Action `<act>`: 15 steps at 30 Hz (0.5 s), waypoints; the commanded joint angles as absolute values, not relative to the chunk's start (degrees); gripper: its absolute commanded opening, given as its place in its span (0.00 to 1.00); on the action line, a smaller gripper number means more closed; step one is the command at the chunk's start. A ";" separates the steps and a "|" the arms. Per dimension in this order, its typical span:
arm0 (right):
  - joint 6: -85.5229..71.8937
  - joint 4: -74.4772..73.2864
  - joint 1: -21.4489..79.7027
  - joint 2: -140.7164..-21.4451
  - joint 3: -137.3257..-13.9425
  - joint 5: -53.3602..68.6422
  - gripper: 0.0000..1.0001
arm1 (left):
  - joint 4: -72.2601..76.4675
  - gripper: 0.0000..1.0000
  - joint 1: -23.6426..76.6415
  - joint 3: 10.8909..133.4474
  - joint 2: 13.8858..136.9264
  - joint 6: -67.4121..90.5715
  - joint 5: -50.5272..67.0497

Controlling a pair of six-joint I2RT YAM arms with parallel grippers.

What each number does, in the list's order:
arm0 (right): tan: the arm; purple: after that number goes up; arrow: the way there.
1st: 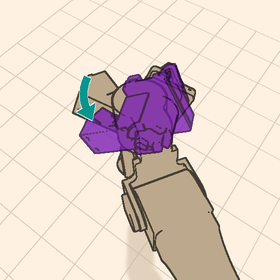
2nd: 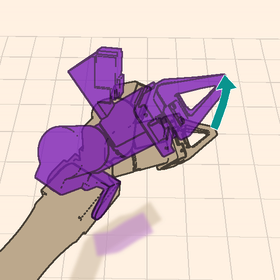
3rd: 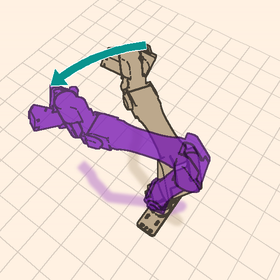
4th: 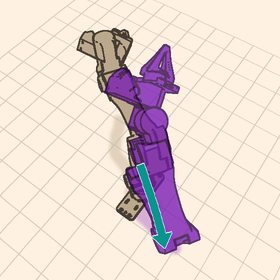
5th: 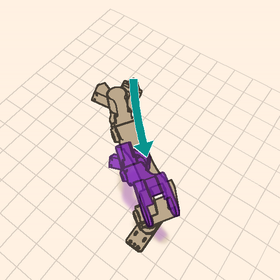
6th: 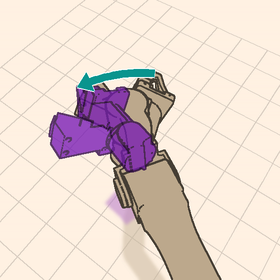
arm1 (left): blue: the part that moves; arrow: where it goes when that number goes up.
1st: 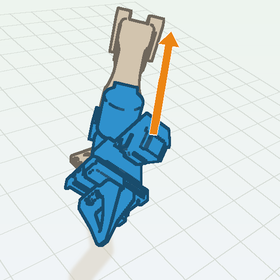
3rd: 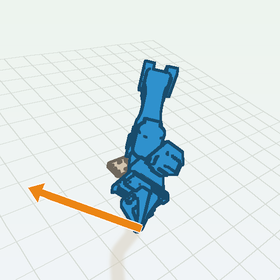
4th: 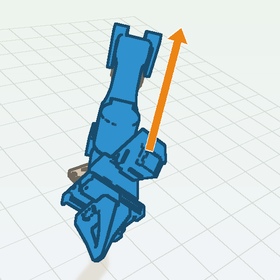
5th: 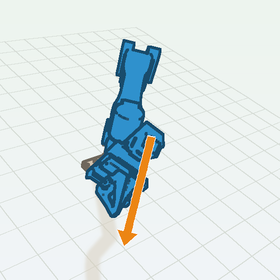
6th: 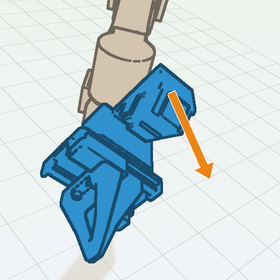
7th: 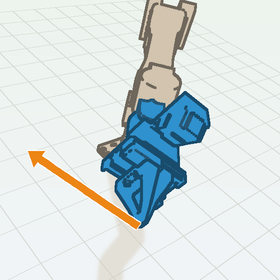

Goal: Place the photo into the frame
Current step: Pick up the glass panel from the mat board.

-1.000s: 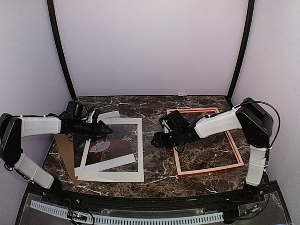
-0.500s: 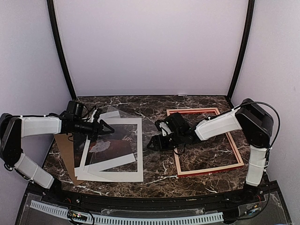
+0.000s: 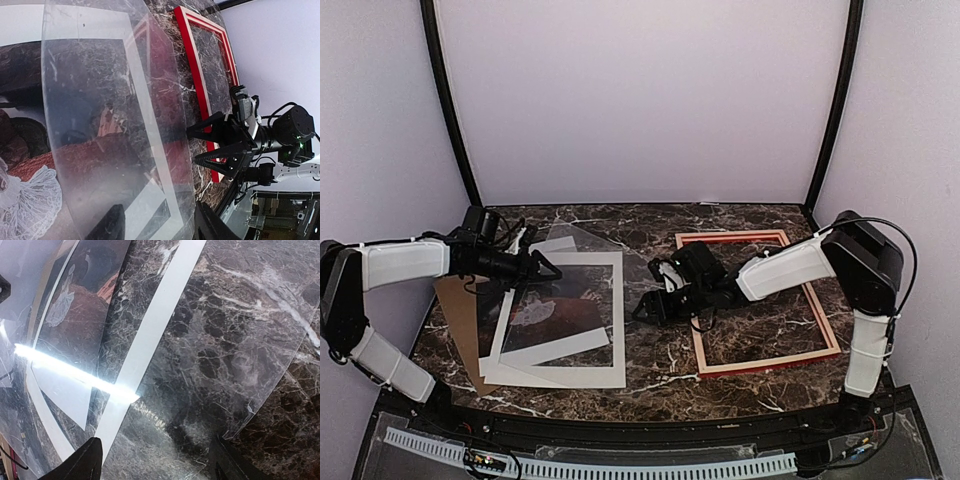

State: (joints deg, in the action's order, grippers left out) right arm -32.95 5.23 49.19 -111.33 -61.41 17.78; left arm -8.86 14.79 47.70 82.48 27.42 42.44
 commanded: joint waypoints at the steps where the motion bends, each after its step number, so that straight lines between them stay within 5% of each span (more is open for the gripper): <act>1: -32.66 -1.65 48.97 -113.29 -58.55 18.05 0.74 | -14.54 0.52 14.95 49.88 80.92 24.05 38.57; 15: -32.42 -2.29 48.78 -113.65 -58.49 17.68 0.74 | -15.35 0.26 14.31 49.07 80.73 23.42 39.11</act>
